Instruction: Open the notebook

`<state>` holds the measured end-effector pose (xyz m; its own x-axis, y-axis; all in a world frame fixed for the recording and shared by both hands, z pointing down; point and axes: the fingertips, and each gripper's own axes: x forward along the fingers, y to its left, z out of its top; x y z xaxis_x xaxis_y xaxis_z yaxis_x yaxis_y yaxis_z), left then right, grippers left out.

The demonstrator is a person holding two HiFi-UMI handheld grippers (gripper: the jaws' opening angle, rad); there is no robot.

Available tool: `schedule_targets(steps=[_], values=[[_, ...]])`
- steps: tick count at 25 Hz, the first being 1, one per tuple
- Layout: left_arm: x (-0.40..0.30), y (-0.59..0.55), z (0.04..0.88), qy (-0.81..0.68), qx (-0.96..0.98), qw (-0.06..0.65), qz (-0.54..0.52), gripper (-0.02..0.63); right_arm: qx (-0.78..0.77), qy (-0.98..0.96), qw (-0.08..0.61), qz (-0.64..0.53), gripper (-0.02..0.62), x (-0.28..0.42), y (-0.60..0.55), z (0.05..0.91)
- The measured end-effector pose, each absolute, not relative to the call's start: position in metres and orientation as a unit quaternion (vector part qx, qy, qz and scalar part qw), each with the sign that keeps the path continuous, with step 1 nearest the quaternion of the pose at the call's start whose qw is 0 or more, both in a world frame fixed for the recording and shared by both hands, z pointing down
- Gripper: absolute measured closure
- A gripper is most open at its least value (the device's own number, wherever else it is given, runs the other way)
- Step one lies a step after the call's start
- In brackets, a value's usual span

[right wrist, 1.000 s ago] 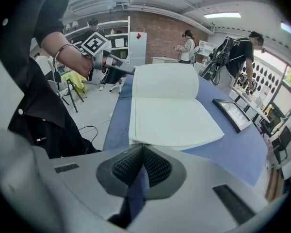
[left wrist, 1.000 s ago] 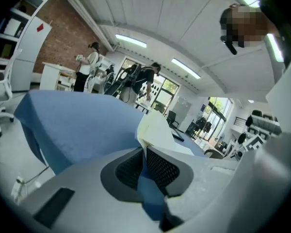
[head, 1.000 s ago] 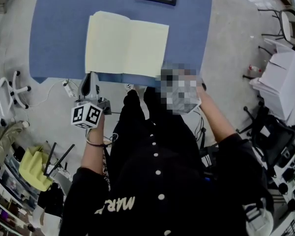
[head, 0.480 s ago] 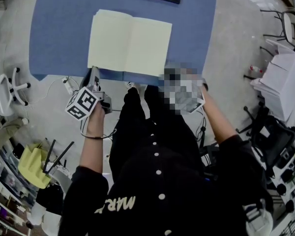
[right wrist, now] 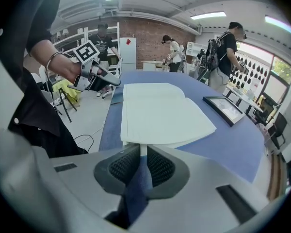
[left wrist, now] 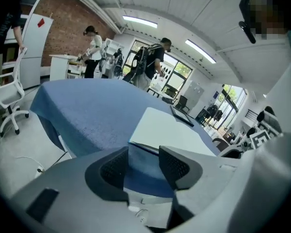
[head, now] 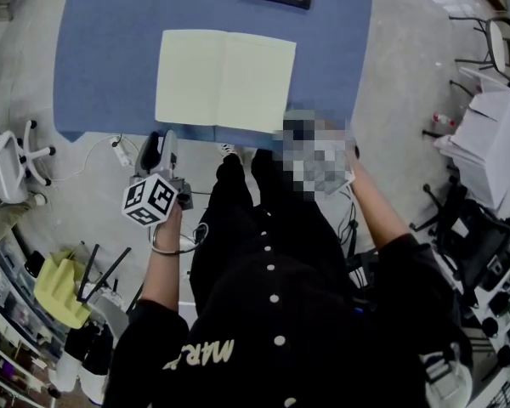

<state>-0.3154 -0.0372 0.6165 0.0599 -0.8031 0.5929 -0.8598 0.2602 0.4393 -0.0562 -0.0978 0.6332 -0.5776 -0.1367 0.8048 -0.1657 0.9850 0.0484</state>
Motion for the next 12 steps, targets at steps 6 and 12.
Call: schedule_targets(steps=[6, 12], values=[[-0.304, -0.045, 0.591, -0.681, 0.647, 0.337, 0.073, 0.41, 0.102, -0.888, 0.448, 0.019, 0.543, -0.05, -0.105, 0.624], [-0.298, -0.061, 0.52, -0.673, 0.695, 0.236, 0.085, 0.414, 0.246, -0.898, 0.356, 0.08, 0.536, -0.016, -0.145, 0.559]])
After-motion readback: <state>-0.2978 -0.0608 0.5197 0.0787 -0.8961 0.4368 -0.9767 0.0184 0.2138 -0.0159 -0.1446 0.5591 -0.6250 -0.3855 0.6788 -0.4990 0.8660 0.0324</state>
